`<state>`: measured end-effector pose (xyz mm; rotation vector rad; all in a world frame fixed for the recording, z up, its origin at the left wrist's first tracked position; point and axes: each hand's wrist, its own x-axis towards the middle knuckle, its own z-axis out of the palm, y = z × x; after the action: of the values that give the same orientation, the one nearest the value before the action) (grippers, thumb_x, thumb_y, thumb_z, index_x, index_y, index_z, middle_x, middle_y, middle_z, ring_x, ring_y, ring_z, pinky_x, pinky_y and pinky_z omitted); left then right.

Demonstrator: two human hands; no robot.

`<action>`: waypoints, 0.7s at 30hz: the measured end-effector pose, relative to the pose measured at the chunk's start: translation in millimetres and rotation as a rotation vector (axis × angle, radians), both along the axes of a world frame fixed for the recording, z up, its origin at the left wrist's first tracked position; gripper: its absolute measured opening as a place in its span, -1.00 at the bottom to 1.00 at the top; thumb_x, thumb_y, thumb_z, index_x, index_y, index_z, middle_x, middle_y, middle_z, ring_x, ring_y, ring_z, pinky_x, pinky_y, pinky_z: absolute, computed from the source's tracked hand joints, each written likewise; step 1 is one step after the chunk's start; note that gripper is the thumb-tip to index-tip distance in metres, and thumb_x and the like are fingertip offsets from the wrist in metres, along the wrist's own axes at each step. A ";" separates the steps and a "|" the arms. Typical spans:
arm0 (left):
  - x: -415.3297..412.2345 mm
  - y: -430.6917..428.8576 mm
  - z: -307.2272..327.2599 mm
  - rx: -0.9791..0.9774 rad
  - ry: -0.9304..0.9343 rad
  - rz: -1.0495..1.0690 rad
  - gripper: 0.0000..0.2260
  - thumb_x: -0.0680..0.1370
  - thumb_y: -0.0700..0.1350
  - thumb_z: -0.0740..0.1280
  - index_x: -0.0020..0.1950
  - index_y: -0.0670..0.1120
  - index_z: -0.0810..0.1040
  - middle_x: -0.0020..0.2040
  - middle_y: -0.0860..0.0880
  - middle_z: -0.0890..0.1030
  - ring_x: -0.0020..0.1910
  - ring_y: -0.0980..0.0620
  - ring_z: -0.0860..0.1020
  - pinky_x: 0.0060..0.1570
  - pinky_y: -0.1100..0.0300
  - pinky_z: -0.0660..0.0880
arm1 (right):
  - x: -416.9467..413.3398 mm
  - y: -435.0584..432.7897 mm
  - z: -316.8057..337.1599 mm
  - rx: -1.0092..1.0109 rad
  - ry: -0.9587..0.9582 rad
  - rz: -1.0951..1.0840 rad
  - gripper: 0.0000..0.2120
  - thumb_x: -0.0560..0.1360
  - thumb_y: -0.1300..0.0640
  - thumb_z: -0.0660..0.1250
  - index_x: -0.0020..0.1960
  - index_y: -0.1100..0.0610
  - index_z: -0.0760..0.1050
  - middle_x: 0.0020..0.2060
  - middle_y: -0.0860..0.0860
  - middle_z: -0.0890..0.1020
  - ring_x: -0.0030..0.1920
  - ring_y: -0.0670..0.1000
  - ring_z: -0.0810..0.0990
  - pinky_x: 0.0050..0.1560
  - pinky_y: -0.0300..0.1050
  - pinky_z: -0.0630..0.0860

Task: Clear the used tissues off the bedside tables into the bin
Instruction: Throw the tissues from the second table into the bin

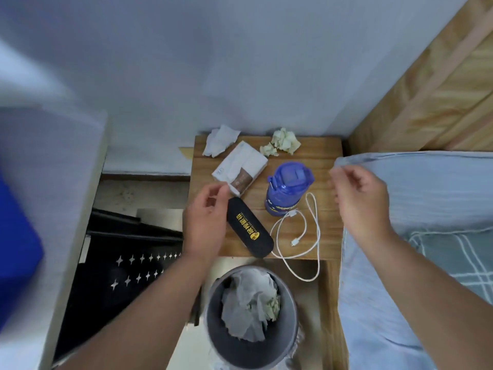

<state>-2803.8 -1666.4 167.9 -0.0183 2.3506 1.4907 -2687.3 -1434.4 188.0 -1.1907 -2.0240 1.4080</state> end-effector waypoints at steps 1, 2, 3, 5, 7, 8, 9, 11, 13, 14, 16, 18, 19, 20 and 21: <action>-19.9 9.2 -0.9 -0.036 0.028 -0.020 -0.88 0.66 0.10 0.34 -0.03 0.31 0.61 -0.10 0.34 0.68 -0.12 0.40 0.61 -0.19 0.39 0.54 | -16.6 11.1 -3.0 0.028 -0.017 0.021 -0.83 0.51 -0.11 0.36 -0.22 -0.13 0.62 -0.36 -0.13 0.67 -0.31 -0.23 0.58 -0.16 -0.23 0.52; -39.1 18.2 -3.8 -0.071 0.064 -0.036 -0.92 0.66 0.11 0.33 0.03 0.28 0.61 -0.07 0.30 0.68 -0.07 0.35 0.62 -0.14 0.31 0.55 | -32.4 20.9 -7.9 0.064 -0.036 0.051 -0.85 0.53 -0.07 0.38 -0.21 -0.13 0.62 -0.35 -0.17 0.66 -0.30 -0.27 0.58 -0.15 -0.29 0.49; -57.2 27.1 -8.5 -0.106 0.104 -0.048 -0.90 0.66 0.10 0.33 0.11 0.23 0.63 -0.01 0.26 0.68 -0.04 0.27 0.62 -0.08 0.22 0.54 | -46.9 29.8 -14.6 0.100 -0.055 0.085 -0.87 0.55 -0.02 0.40 -0.17 -0.10 0.63 -0.32 -0.18 0.66 -0.27 -0.27 0.58 -0.11 -0.26 0.50; -88.8 42.9 -19.5 -0.171 0.152 -0.048 -0.79 0.65 0.09 0.32 0.24 0.12 0.64 0.09 0.16 0.67 0.05 0.11 0.63 0.01 0.14 0.53 | -72.8 43.5 -30.1 0.180 -0.103 0.174 -0.91 0.56 0.03 0.42 -0.02 0.00 0.70 -0.23 -0.11 0.70 -0.17 -0.12 0.64 0.00 -0.11 0.58; -113.3 54.8 -30.7 -0.246 0.179 -0.073 -0.73 0.64 0.10 0.32 0.31 0.08 0.62 0.17 0.10 0.66 0.09 0.07 0.61 0.04 0.12 0.49 | -95.0 54.3 -44.7 0.257 -0.190 0.274 -0.78 0.55 0.04 0.45 0.14 0.08 0.71 -0.07 0.03 0.73 -0.03 0.04 0.67 0.14 -0.01 0.59; -123.1 59.1 -37.2 -0.289 0.192 -0.104 -0.70 0.63 0.11 0.33 0.33 0.08 0.60 0.22 0.09 0.65 0.10 0.07 0.59 0.05 0.11 0.48 | -104.7 58.9 -51.0 0.299 -0.263 0.327 -0.70 0.54 0.02 0.46 0.22 0.09 0.68 0.05 0.07 0.72 0.08 0.09 0.66 0.22 0.01 0.55; -131.9 62.7 -43.8 -0.327 0.198 -0.134 -0.68 0.63 0.11 0.34 0.36 0.09 0.58 0.25 0.08 0.63 0.12 0.06 0.58 0.05 0.11 0.47 | -113.2 62.9 -56.6 0.340 -0.339 0.384 -0.61 0.53 -0.02 0.47 0.31 0.08 0.64 0.17 0.10 0.68 0.20 0.13 0.62 0.31 0.01 0.50; -146.1 70.0 -54.6 -0.386 0.190 -0.178 -0.63 0.61 0.12 0.36 0.40 0.09 0.55 0.32 0.04 0.60 0.20 0.01 0.59 0.08 0.10 0.45 | -124.2 69.3 -66.7 0.384 -0.454 0.474 -0.42 0.50 -0.12 0.48 0.46 0.06 0.51 0.36 0.13 0.58 0.39 0.17 0.50 0.39 0.01 0.39; -156.9 75.4 -64.3 -0.430 0.179 -0.201 -0.59 0.59 0.12 0.39 0.43 0.08 0.54 0.36 -0.02 0.56 0.27 -0.05 0.57 0.08 0.11 0.41 | -131.1 72.5 -76.0 0.379 -0.493 0.499 -0.26 0.47 -0.20 0.49 0.55 0.04 0.39 0.44 0.13 0.50 0.46 0.19 0.42 0.41 0.04 0.38; -161.0 77.7 -69.0 -0.457 0.175 -0.217 -0.56 0.57 0.14 0.40 0.43 0.08 0.53 0.37 -0.04 0.55 0.29 -0.07 0.57 0.08 0.11 0.40 | -133.9 73.5 -79.7 0.365 -0.488 0.501 -0.22 0.46 -0.22 0.50 0.56 0.05 0.35 0.44 0.14 0.49 0.47 0.20 0.40 0.42 0.05 0.37; -166.5 81.0 -77.6 -0.497 0.164 -0.249 -0.50 0.54 0.19 0.43 0.44 0.08 0.51 0.38 -0.06 0.54 0.29 -0.10 0.57 0.05 0.11 0.39 | -139.7 73.8 -86.3 0.355 -0.460 0.535 -0.19 0.42 -0.24 0.52 0.55 0.06 0.36 0.43 0.13 0.49 0.45 0.21 0.40 0.43 0.07 0.36; -168.9 83.8 -85.2 -0.508 0.160 -0.265 -0.45 0.51 0.22 0.47 0.45 0.07 0.50 0.39 -0.08 0.53 0.28 -0.11 0.58 0.03 0.13 0.39 | -145.8 71.3 -91.1 0.400 -0.464 0.595 -0.20 0.40 -0.26 0.53 0.49 0.08 0.39 0.40 0.13 0.49 0.40 0.22 0.43 0.40 0.08 0.38; -169.5 85.1 -88.3 -0.515 0.170 -0.275 -0.43 0.50 0.23 0.48 0.45 0.07 0.50 0.38 -0.09 0.53 0.28 -0.12 0.58 0.04 0.13 0.40 | -148.7 69.6 -93.4 0.442 -0.476 0.629 -0.21 0.39 -0.26 0.53 0.48 0.09 0.38 0.39 0.14 0.48 0.38 0.23 0.43 0.36 0.09 0.40; -170.0 85.6 -90.8 -0.522 0.186 -0.287 -0.43 0.50 0.23 0.49 0.45 0.06 0.50 0.37 -0.10 0.53 0.29 -0.12 0.58 0.07 0.14 0.41 | -151.6 67.3 -95.3 0.492 -0.487 0.663 -0.20 0.39 -0.24 0.52 0.48 0.09 0.36 0.40 0.15 0.47 0.37 0.25 0.43 0.32 0.11 0.42; -170.6 85.6 -92.8 -0.524 0.199 -0.300 -0.43 0.50 0.22 0.49 0.45 0.04 0.51 0.37 -0.11 0.53 0.30 -0.13 0.57 0.10 0.13 0.42 | -154.3 65.3 -96.5 0.548 -0.496 0.701 -0.18 0.38 -0.23 0.51 0.51 0.06 0.32 0.42 0.15 0.45 0.37 0.26 0.43 0.28 0.13 0.44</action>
<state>-2974.4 -1580.7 75.1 0.3488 2.6901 0.7432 -2841.5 -1369.1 91.5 -0.6378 -3.1084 0.7033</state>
